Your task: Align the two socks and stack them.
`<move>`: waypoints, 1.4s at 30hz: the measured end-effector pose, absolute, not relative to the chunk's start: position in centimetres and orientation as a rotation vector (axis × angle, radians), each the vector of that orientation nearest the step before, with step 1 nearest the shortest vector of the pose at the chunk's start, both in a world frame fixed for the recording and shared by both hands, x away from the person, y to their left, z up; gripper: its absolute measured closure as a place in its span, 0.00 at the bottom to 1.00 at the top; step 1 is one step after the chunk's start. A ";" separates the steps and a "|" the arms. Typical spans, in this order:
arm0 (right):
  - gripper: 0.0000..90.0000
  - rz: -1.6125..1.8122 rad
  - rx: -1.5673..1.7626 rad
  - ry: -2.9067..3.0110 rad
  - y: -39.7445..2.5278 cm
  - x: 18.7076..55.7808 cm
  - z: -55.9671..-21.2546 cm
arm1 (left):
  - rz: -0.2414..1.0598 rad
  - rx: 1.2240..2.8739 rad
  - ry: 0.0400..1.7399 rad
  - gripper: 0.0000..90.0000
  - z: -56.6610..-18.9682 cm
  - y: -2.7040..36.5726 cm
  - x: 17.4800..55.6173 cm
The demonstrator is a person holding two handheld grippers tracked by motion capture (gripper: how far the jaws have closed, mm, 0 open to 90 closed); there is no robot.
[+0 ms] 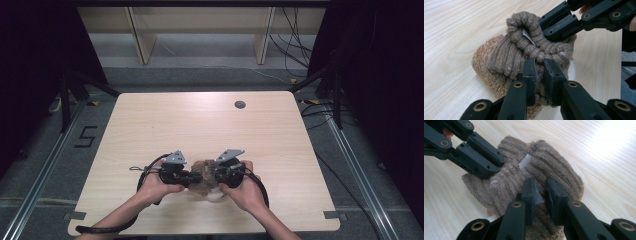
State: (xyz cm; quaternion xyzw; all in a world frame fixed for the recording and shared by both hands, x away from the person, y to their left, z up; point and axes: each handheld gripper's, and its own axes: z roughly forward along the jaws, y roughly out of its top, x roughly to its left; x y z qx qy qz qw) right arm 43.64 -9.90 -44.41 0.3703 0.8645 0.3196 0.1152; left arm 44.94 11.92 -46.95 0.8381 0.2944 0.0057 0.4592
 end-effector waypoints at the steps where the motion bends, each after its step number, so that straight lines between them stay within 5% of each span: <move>1: 0.86 0.933 1.083 2.532 -9.9 43.7 -44.4 | 0.009 2.055 0.734 0.88 -47.1 12.0 45.0; 24: 0.87 0.981 1.055 2.511 -10.4 43.8 -45.3 | 0.039 1.992 0.734 0.89 -47.8 12.0 44.5; 42: 0.64 1.018 1.091 2.502 -10.9 44.1 -44.0 | 0.094 1.880 0.763 0.48 -45.2 13.4 44.7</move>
